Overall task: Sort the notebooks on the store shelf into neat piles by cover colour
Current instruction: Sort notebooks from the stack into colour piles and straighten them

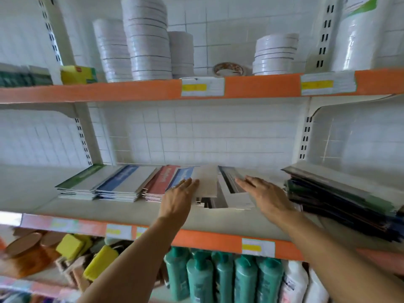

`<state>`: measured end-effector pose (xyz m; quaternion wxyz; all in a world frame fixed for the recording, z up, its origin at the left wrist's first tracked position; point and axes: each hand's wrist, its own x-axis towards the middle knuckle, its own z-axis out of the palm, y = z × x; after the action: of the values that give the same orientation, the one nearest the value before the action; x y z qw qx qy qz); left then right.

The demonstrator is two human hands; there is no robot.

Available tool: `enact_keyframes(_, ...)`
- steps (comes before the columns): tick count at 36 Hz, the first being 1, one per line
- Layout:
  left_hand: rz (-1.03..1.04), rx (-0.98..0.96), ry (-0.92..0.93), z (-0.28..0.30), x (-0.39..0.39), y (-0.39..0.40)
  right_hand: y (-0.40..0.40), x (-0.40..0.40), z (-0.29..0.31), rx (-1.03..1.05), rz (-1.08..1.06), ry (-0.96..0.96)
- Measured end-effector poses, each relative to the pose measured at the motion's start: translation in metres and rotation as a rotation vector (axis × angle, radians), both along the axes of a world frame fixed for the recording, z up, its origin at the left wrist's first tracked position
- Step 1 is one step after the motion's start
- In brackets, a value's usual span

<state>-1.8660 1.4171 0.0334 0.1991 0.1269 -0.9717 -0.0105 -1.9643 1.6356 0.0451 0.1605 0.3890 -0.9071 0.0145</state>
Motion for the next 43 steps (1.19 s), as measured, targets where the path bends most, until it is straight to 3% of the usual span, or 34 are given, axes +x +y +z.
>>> enact_keyframes(7,-0.059,0.056,0.159,-0.019,0.016,-0.07,-0.052,-0.008,-0.045,-0.097,0.043,0.01)
enact_keyframes(17,0.016,-0.014,0.171,-0.036,0.016,-0.117,-0.081,-0.023,-0.057,0.227,0.004,-0.211)
enact_keyframes(24,0.021,-0.008,0.266,-0.031,0.016,-0.135,-0.1,-0.036,-0.056,0.249,-0.021,-0.169)
enact_keyframes(30,0.057,-0.16,0.227,-0.038,0.02,-0.172,-0.115,-0.039,-0.063,0.203,-0.088,-0.07)
enact_keyframes(43,0.037,-0.221,0.291,-0.054,0.024,-0.254,-0.161,-0.024,-0.059,0.193,-0.332,-0.133)
